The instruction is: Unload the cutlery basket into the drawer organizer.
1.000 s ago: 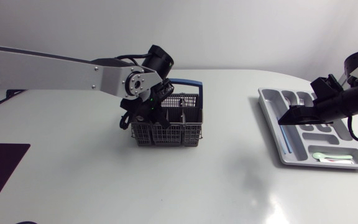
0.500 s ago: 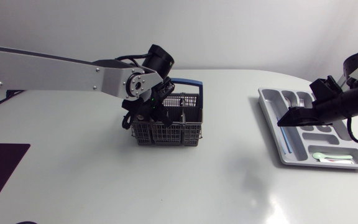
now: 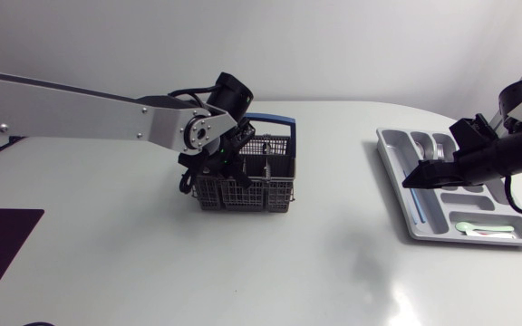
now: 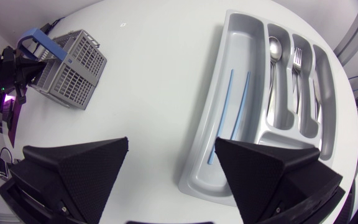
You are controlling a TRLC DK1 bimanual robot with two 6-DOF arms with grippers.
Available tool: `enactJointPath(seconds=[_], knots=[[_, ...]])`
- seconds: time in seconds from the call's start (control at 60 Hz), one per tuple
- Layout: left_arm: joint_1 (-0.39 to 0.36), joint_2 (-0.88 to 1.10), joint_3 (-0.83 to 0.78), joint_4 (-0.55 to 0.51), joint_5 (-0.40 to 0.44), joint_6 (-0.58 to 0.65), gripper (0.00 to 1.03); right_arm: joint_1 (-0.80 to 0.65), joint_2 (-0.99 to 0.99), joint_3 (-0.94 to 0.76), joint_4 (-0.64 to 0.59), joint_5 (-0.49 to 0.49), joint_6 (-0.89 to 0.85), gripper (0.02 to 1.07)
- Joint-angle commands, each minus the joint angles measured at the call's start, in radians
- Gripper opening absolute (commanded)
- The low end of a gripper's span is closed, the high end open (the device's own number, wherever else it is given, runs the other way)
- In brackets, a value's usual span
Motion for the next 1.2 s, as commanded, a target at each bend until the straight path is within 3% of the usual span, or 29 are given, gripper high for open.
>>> enactJointPath(seconds=[0.0, 0.483, 0.867, 1.183], knots=[[-0.005, 0.012, -0.048, -0.005, 0.009, -0.017, 0.06, 0.005, -0.021, -0.033, 0.011, 0.006, 0.001, 1.02], [-0.045, -0.190, -0.234, 0.125, 0.009, -0.023, 0.04, 0.003, -0.065, -0.080, 0.016, -0.003, -0.025, 1.02], [-0.188, -0.486, -0.527, 0.587, -0.181, 0.187, 0.04, 0.039, -0.185, -0.125, 0.011, -0.018, -0.048, 1.02], [-0.220, -0.707, -0.545, 0.586, -0.201, 0.205, 0.03, 0.121, -0.378, -0.154, 0.014, -0.040, -0.046, 1.02]])
